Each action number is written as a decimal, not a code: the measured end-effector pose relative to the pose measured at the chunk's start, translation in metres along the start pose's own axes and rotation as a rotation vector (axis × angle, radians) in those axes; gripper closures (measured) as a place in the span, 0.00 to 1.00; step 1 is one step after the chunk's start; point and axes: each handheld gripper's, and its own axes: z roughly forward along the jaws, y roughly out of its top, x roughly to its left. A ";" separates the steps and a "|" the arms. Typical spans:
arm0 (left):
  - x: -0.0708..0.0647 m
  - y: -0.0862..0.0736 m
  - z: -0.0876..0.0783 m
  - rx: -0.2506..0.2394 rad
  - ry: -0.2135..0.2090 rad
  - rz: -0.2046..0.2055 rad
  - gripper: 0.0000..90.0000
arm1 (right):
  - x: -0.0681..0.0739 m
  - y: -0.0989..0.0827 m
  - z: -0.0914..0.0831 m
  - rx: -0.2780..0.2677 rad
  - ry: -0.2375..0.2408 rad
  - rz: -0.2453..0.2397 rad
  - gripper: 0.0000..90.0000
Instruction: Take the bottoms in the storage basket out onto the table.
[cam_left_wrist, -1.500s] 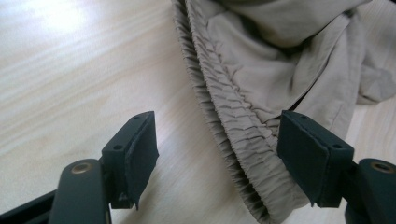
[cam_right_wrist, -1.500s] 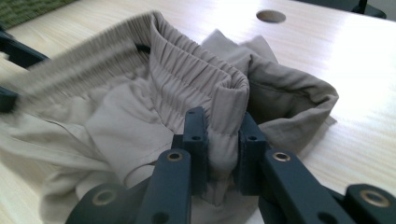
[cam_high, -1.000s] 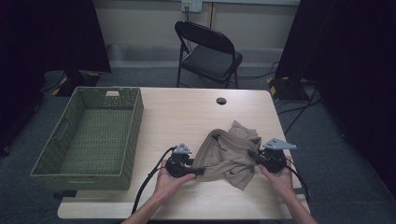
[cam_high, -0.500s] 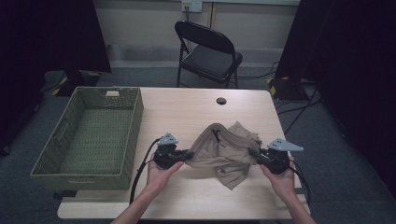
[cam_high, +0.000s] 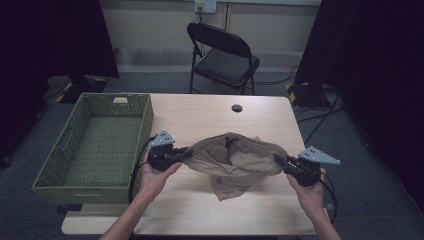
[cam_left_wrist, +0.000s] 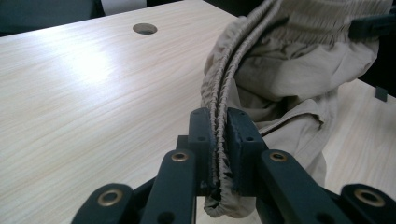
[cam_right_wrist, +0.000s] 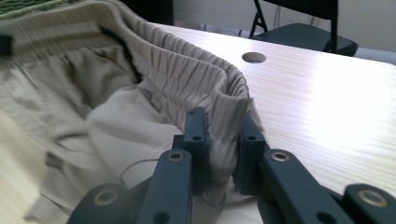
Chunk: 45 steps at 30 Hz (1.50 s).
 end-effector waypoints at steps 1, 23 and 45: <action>0.001 -0.001 0.002 -0.005 0.000 -0.008 0.90 | -0.002 -0.003 0.003 0.013 -0.005 -0.005 0.87; -0.016 -0.054 0.018 0.080 -0.074 -0.061 0.44 | -0.010 -0.021 0.019 0.103 -0.012 -0.007 0.87; -0.007 -0.041 0.007 -0.062 -0.080 -0.127 0.84 | -0.007 -0.014 0.010 0.043 0.016 0.021 0.87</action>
